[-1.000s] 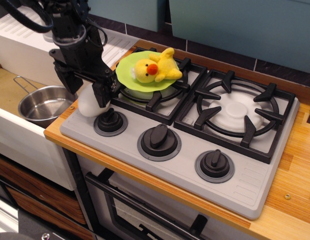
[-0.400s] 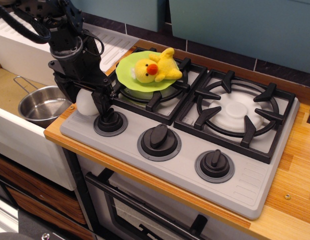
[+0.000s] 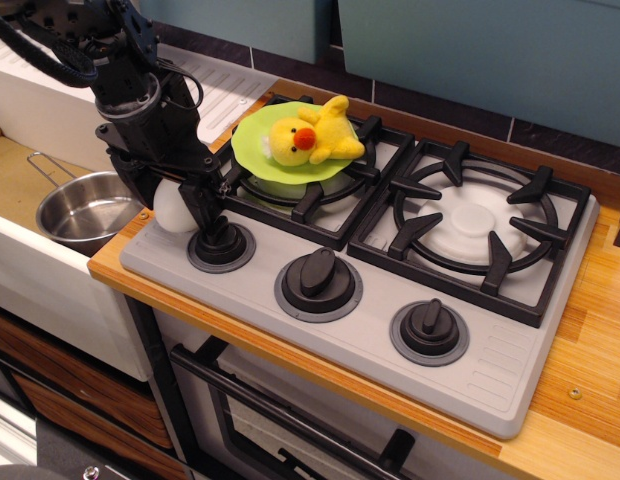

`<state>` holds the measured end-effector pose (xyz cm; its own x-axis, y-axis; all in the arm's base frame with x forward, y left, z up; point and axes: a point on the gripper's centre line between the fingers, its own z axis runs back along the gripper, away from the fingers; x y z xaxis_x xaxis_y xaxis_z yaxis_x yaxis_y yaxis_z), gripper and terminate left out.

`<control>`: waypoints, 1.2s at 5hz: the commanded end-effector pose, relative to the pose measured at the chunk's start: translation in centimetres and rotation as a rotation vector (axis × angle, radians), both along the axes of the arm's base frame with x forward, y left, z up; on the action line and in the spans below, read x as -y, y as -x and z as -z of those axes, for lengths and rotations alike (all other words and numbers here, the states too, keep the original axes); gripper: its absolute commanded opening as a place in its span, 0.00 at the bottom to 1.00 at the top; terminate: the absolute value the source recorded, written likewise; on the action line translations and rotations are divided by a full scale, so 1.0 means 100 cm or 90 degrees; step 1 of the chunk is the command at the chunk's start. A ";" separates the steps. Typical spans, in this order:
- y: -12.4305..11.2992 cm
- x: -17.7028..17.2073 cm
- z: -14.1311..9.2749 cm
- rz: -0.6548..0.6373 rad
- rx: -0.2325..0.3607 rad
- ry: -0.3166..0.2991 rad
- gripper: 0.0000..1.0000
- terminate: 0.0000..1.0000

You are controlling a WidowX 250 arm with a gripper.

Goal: Put stuffedduck on plate and egg in pot or pan in sink

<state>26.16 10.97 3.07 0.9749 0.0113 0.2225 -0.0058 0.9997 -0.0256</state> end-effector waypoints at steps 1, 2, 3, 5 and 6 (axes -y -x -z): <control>0.000 -0.003 -0.026 0.012 -0.002 -0.020 0.00 0.00; 0.007 -0.012 -0.047 0.025 -0.019 -0.033 0.00 0.00; 0.007 -0.026 -0.063 0.049 -0.024 -0.043 0.00 0.00; -0.014 -0.072 -0.071 0.118 0.002 -0.064 0.00 0.00; -0.020 -0.091 -0.063 0.136 0.018 -0.053 0.00 0.00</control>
<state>27.18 19.80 7.42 0.9546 -0.2062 0.2150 0.2087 0.9779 0.0113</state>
